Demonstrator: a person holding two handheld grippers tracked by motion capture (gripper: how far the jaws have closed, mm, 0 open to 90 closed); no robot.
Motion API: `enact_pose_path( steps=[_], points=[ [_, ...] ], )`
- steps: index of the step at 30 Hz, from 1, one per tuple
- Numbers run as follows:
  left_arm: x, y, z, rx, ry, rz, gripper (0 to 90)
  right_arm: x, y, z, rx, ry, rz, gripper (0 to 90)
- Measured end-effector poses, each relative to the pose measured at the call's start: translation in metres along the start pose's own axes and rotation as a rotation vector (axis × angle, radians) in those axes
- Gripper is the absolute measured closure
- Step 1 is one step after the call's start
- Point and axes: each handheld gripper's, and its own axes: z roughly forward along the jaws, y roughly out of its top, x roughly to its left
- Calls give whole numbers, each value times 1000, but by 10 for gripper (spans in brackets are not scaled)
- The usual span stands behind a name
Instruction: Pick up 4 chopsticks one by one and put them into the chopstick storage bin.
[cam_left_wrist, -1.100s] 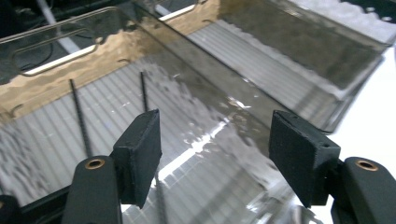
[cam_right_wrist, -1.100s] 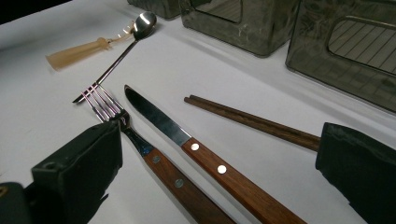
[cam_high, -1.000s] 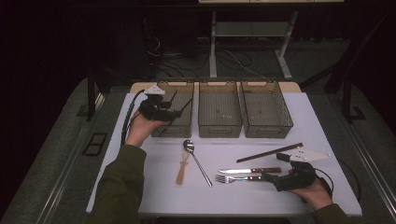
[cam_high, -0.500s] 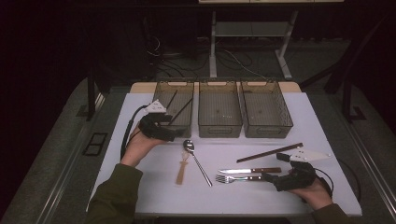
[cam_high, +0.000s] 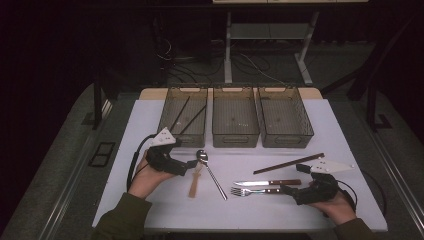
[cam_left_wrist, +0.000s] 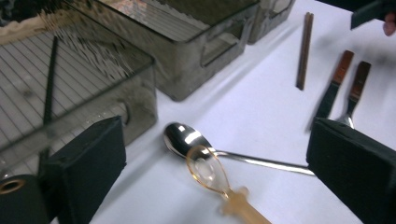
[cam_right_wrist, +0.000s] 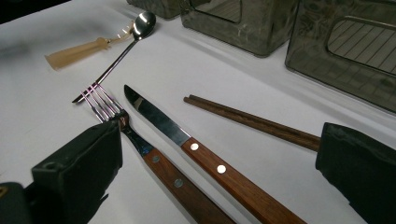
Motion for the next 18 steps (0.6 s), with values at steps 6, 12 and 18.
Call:
enact_pose_path(
  steps=[6, 12, 18],
  points=[
    [-10, -17, -3, 2, -5, 5, 6, 0, 0, 0, 0, 2, -4, 8],
    [-19, -29, -3, -3, -20, 28, 0, 0, 0, -1, 0, 1, -8, 8],
    [-24, -40, -6, -17, -38, 41, 0, 0, 0, -1, 1, 2, -9, 8]
  ],
)
